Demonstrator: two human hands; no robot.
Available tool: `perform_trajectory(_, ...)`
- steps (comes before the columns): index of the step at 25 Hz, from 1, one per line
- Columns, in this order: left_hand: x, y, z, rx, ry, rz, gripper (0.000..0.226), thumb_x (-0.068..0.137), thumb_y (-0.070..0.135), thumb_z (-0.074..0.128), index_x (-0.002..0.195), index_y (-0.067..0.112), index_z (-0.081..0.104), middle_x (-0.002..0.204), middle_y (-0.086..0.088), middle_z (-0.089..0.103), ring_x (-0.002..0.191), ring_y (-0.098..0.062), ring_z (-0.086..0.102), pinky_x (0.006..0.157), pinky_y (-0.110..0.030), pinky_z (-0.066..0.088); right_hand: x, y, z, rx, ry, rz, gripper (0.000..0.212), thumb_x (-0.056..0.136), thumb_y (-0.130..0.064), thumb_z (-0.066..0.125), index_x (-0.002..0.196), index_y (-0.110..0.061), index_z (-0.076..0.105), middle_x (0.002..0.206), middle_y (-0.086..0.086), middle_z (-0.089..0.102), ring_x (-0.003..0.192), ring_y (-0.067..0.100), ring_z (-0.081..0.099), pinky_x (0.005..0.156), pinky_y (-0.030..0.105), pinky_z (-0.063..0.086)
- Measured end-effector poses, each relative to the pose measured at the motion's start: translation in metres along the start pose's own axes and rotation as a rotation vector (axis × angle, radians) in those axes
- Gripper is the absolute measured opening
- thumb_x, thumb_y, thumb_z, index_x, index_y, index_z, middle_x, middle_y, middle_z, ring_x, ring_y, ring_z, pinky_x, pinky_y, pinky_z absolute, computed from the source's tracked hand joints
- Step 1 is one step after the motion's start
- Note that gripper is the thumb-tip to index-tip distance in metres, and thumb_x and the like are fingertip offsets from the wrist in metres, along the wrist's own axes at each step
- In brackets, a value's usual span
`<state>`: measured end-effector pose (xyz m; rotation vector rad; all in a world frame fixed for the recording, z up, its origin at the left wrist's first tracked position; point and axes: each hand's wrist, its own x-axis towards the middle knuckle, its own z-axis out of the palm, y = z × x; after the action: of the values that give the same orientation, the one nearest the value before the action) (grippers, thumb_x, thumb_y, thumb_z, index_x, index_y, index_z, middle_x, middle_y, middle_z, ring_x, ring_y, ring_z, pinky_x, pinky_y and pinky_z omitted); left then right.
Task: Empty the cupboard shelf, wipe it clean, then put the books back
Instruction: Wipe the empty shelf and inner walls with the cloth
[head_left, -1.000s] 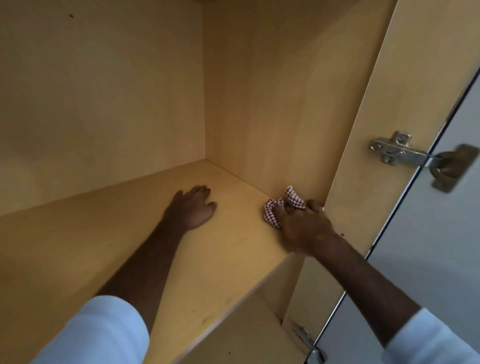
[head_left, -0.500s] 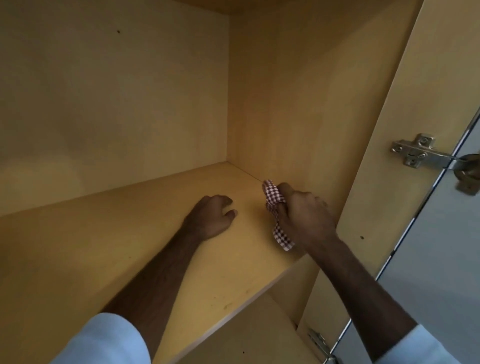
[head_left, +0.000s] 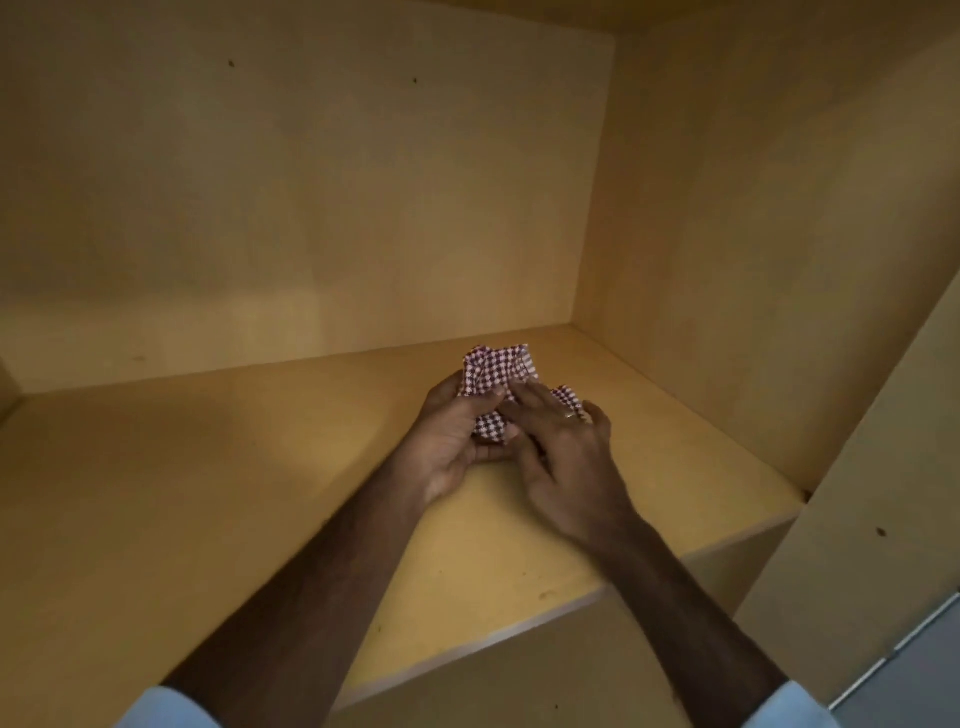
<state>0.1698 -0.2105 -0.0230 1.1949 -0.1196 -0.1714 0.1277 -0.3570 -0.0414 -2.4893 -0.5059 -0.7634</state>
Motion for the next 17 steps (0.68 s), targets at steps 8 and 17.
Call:
perform_trajectory(8, -0.039, 0.028, -0.021, 0.218, -0.04, -0.034, 0.034, 0.084, 0.0, 0.072, 0.118, -0.002, 0.066, 0.118, -0.023, 0.069, 0.106, -0.038, 0.064, 0.098, -0.072, 0.04, -0.007, 0.006, -0.009, 0.321, 0.178, 0.217, 0.044, 0.093, -0.067, 0.051, 0.12, -0.033, 0.058, 0.113, -0.017, 0.071, 0.106, 0.009, 0.068, 0.097, 0.052, 0.051)
perform_trajectory(17, -0.09, 0.039, -0.043, 0.376, -0.025, 0.164, 0.032, 0.077, -0.012, 0.075, 0.107, -0.001, 0.07, 0.103, -0.014, 0.072, 0.098, -0.025, 0.069, 0.09, -0.039, 0.056, -0.004, -0.034, -0.012, 0.758, -0.109, 0.025, 0.03, 0.088, -0.029, 0.076, 0.113, -0.014, 0.068, 0.104, -0.005, 0.075, 0.097, 0.012, 0.072, 0.081, 0.046, 0.06)
